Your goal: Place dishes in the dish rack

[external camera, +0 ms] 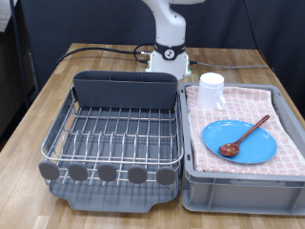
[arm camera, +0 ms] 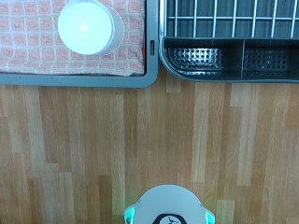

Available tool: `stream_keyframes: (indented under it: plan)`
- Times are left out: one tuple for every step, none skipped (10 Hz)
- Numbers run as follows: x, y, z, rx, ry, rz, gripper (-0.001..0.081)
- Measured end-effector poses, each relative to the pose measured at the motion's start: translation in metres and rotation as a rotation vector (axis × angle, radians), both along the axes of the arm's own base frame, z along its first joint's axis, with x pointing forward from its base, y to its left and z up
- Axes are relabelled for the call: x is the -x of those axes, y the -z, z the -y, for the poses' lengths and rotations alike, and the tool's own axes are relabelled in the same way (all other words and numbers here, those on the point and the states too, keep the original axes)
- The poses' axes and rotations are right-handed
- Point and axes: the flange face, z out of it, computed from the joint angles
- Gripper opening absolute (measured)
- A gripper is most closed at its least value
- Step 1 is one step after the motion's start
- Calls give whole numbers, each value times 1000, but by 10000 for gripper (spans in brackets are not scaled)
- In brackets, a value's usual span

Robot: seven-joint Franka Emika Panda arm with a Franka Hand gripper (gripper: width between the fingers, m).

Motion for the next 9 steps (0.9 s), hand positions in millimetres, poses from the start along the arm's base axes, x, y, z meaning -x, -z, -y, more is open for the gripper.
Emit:
stream_keyframes:
  plan:
    - [-2,1,-1,-7,23,-2,802]
    - [-10,4,-6,-21,72,13,802]
    - [-23,9,-14,-31,140,37,802]
    - [-37,15,-24,-36,207,60,802]
    - [-50,21,-32,-40,261,77,802]
    - [-62,26,-41,-43,303,83,802]
    - [-74,31,-49,-45,335,79,802]
    - [-85,36,-58,-41,351,69,802]
    - [-98,37,-63,-39,366,58,802]
